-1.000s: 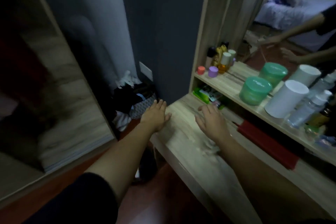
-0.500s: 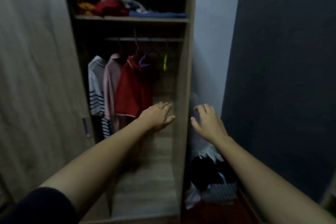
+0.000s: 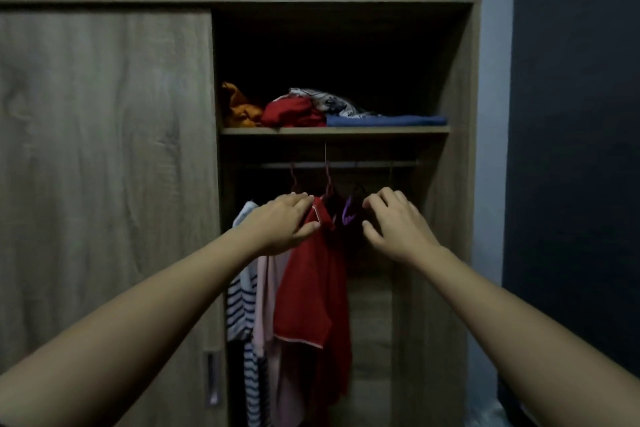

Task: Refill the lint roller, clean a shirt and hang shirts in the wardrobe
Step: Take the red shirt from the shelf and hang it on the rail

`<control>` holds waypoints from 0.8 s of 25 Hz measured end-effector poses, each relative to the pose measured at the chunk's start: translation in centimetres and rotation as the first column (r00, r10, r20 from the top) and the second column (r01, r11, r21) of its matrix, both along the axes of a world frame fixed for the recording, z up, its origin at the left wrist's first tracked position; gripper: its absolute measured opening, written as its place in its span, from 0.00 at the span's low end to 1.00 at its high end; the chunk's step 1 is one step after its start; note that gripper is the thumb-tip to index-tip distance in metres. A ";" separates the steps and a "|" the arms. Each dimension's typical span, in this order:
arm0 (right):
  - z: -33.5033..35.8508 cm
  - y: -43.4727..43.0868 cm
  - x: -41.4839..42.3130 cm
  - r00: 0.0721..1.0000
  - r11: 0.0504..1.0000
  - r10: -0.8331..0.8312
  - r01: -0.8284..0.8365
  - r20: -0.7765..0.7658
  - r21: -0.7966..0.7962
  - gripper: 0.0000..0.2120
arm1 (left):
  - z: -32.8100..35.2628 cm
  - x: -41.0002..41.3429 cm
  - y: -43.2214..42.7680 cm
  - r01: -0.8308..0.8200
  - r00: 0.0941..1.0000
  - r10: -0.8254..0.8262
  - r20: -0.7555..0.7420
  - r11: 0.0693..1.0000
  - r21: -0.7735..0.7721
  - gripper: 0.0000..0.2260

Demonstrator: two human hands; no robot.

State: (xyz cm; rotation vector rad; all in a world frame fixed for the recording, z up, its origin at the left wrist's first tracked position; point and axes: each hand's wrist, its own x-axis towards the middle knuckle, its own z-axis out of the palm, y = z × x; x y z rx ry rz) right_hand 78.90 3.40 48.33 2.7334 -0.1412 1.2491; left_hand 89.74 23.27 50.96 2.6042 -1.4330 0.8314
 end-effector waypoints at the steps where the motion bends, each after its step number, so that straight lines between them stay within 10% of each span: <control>1: 1.3 -0.3 1.2 1.000 0.999 -0.001 0.001 0.006 -0.043 0.16 | 0.9 1.4 -0.1 0.003 1.000 -0.003 0.020 1.000 -0.016 0.29; 11: 13.5 -6.7 12.3 0.992 0.901 -0.026 0.076 0.122 -0.427 0.15 | 10.8 11.9 -6.4 0.065 0.935 0.005 0.356 0.981 -0.185 0.29; 20: 21.7 -13.9 20.4 0.979 0.969 -0.077 0.119 0.189 -0.219 0.25 | 19.9 18.7 -14.5 0.075 0.905 0.055 0.422 0.956 -0.285 0.31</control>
